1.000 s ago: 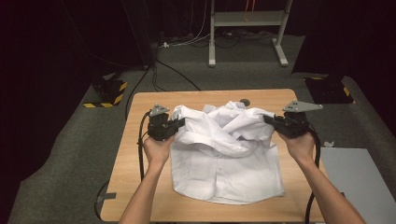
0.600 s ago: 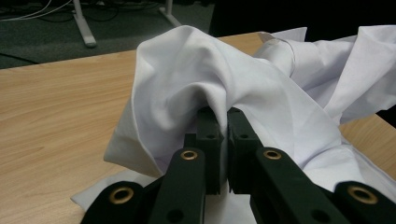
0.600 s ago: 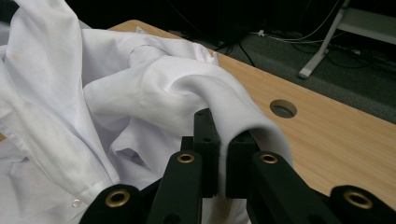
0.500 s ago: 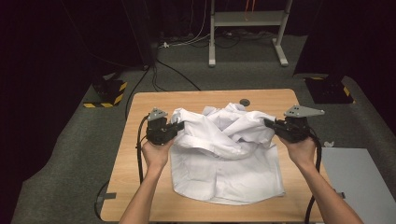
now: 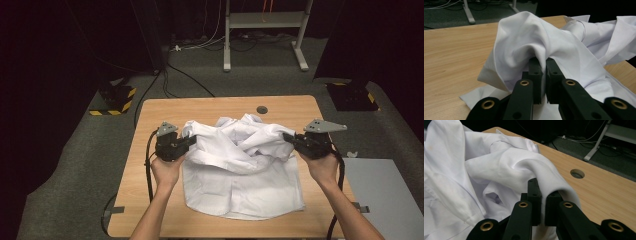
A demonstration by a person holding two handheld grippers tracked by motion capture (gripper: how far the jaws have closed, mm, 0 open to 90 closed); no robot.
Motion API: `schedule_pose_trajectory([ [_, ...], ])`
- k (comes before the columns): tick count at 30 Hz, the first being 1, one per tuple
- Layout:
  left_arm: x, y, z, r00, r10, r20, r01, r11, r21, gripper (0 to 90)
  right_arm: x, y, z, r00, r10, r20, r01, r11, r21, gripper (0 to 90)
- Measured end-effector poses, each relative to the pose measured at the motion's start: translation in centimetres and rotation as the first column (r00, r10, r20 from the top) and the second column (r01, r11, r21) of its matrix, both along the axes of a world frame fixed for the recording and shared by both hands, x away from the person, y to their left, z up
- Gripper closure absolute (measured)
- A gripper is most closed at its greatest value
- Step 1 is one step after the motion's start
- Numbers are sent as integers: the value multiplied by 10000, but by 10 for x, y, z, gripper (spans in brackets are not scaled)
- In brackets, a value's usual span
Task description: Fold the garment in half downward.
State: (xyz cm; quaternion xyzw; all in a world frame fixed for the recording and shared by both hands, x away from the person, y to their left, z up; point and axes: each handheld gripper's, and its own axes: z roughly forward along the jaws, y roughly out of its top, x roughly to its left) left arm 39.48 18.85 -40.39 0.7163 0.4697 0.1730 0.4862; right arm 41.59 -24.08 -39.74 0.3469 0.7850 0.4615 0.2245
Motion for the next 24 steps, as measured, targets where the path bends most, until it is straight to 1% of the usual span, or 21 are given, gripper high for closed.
schedule_pose_trajectory([
  [4,-4,1,-4,10000,8,-27,-8,10000,-67,848,-3,-1,-4,10000,19,-90,-19,10000,53,858],
  [8,-7,2,-7,10000,13,-41,-13,9999,-107,847,-7,-2,-8,10000,44,-87,-43,10000,57,857],
  [12,-10,3,-10,10000,7,-83,-8,10000,-93,846,-11,-4,-15,9998,42,-183,-42,10000,25,857],
  [17,-13,4,-13,10000,28,-78,-29,9998,-182,847,-16,-7,-21,9995,29,-303,-25,9999,132,857],
  [24,-25,4,-21,9999,-15,-105,14,10000,-85,847,-25,-10,-31,9989,72,-455,-66,9999,142,857],
])
